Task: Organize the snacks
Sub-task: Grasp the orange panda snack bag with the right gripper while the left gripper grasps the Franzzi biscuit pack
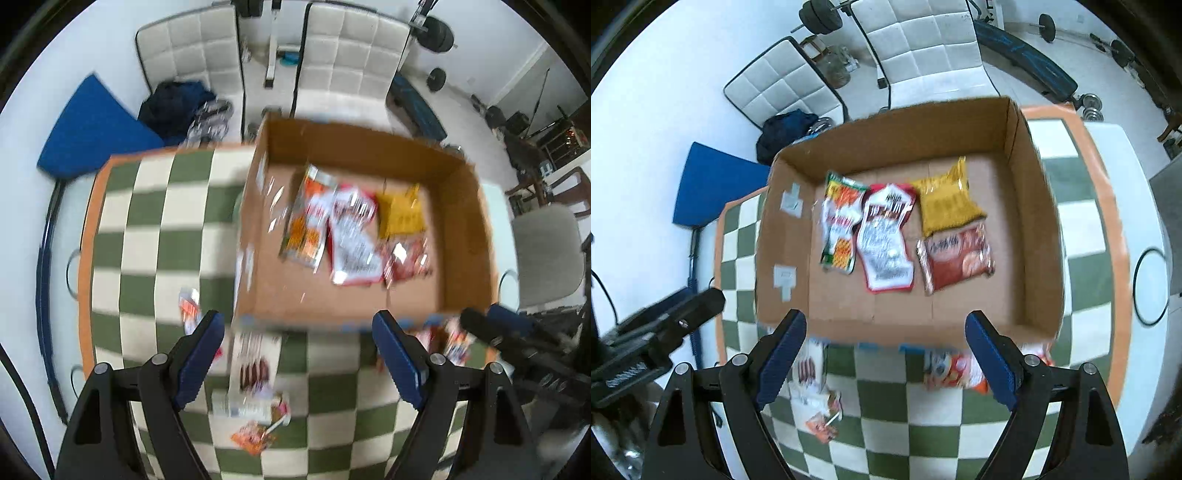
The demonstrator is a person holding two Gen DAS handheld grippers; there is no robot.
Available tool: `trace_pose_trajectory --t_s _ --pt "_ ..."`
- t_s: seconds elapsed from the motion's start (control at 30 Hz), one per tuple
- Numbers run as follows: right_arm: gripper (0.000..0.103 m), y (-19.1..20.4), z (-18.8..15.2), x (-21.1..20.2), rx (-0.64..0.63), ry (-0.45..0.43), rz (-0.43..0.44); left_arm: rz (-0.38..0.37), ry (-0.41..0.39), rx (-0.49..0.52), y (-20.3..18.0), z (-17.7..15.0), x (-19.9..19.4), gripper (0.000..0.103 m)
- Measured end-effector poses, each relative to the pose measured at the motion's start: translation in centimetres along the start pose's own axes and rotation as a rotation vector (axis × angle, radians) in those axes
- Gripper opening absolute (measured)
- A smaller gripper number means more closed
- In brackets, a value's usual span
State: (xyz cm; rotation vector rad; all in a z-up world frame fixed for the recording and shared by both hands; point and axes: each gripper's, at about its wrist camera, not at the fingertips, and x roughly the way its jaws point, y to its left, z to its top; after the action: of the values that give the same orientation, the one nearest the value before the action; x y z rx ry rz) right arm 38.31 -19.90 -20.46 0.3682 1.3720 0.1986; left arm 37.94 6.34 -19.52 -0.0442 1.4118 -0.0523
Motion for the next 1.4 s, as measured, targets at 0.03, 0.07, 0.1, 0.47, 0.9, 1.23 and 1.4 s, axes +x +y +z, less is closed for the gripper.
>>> trace_pose_trajectory --t_s 0.03,0.07,0.1,0.47,0.9,1.23,1.4 --pt "0.09 -0.4 -1.1 0.1 0.007 0.005 0.002 0.009 0.022 -0.007 0.6 -1.1 0.9 0.082" --pt "0.09 -0.7 -1.8 0.3 0.013 0.01 0.001 0.016 0.046 -0.013 1.1 -2.0 1.8 0.082" --pt "0.09 -1.1 -2.7 0.6 0.02 0.019 -0.004 0.02 0.072 -0.02 1.5 -3.0 2.8 0.082" --pt "0.09 -6.5 -7.5 9.1 0.116 0.145 -0.097 0.065 0.237 -0.058 3.3 -7.2 12.3 0.082" --pt "0.09 -7.6 -7.6 13.8 0.146 0.178 -0.122 0.133 0.282 -0.056 3.8 -6.9 17.2 0.082" --pt "0.081 -7.2 -8.2 15.7 0.131 0.189 -0.212 0.193 0.226 -0.022 3.7 -7.7 16.7 0.046" --pt "0.07 -6.8 -9.3 15.7 0.106 0.194 -0.224 0.118 0.253 -0.067 4.7 -9.6 15.4 0.04"
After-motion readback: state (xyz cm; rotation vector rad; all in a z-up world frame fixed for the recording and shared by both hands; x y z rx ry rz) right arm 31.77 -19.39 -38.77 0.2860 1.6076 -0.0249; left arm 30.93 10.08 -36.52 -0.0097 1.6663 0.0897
